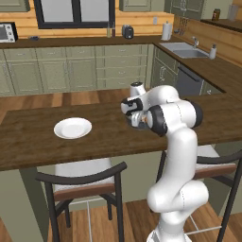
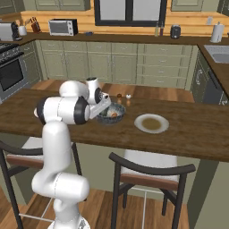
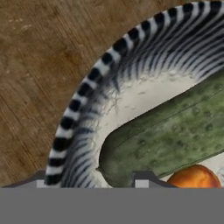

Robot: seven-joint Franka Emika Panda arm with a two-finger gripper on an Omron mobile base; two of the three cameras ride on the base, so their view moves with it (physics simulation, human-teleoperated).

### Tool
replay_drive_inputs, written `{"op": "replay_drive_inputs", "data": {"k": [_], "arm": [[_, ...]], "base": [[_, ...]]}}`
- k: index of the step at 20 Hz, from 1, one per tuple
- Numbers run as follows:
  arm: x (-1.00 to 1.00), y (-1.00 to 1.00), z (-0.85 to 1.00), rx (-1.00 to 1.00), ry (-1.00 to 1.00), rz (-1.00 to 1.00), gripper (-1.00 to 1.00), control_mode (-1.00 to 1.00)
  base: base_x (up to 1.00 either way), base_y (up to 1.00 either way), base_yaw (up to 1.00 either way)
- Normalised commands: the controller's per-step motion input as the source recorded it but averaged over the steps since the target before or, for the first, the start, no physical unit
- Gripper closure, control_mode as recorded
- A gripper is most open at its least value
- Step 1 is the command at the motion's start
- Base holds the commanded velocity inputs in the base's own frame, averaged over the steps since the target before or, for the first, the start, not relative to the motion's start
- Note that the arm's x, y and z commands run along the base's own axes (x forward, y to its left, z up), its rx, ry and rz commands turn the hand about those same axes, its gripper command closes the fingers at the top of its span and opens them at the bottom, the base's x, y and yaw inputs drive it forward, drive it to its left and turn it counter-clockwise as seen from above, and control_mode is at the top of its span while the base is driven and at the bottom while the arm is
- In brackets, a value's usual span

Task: Pick the chicken drumstick and cucumber from their plates and place them in the bowl. Then put the bowl in the fridge.

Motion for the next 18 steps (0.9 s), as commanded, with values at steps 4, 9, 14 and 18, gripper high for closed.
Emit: {"op": "replay_drive_inputs", "data": {"k": [4, 9, 14, 18], "arm": [[0.00, 0.00, -0.01, 0.02, 0.00, 0.00, 1.00, -1.00], [0.00, 0.00, -0.08, 0.01, -0.01, 0.00, 1.00, -1.00], [-0.29, 0.01, 0.03, 0.02, -0.07, 0.09, 1.00, -1.00], [-0.55, 0.03, 0.36, 0.00, -0.16, 0.21, 1.00, -1.00]], "base": [[0.00, 0.00, 0.00], [0.00, 0.00, 0.00], [0.00, 0.00, 0.00], [0.00, 0.00, 0.00]]}}
